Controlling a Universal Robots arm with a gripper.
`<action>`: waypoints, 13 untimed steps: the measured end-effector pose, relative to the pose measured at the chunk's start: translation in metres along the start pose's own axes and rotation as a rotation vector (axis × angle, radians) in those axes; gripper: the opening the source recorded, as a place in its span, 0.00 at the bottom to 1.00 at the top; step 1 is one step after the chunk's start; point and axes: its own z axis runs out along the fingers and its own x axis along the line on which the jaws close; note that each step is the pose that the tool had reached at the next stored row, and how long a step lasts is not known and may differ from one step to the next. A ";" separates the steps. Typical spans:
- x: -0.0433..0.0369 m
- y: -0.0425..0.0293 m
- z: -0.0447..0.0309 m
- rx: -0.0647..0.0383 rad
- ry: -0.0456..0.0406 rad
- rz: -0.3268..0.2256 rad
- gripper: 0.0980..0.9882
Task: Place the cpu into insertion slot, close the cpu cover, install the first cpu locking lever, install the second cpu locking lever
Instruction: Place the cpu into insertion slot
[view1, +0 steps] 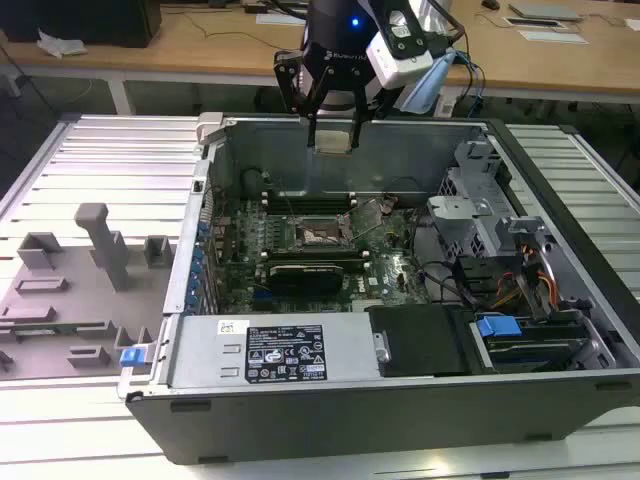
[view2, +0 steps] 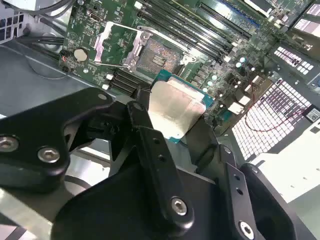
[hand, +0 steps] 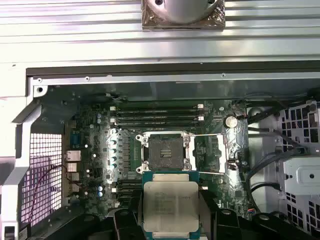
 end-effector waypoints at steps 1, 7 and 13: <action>0.0000 0.0000 0.0000 0.000 0.0000 0.000 0.49; -0.0001 -0.0003 0.0039 0.000 0.0000 0.000 0.49; -0.0002 -0.0008 0.0086 0.000 -0.0001 0.000 0.49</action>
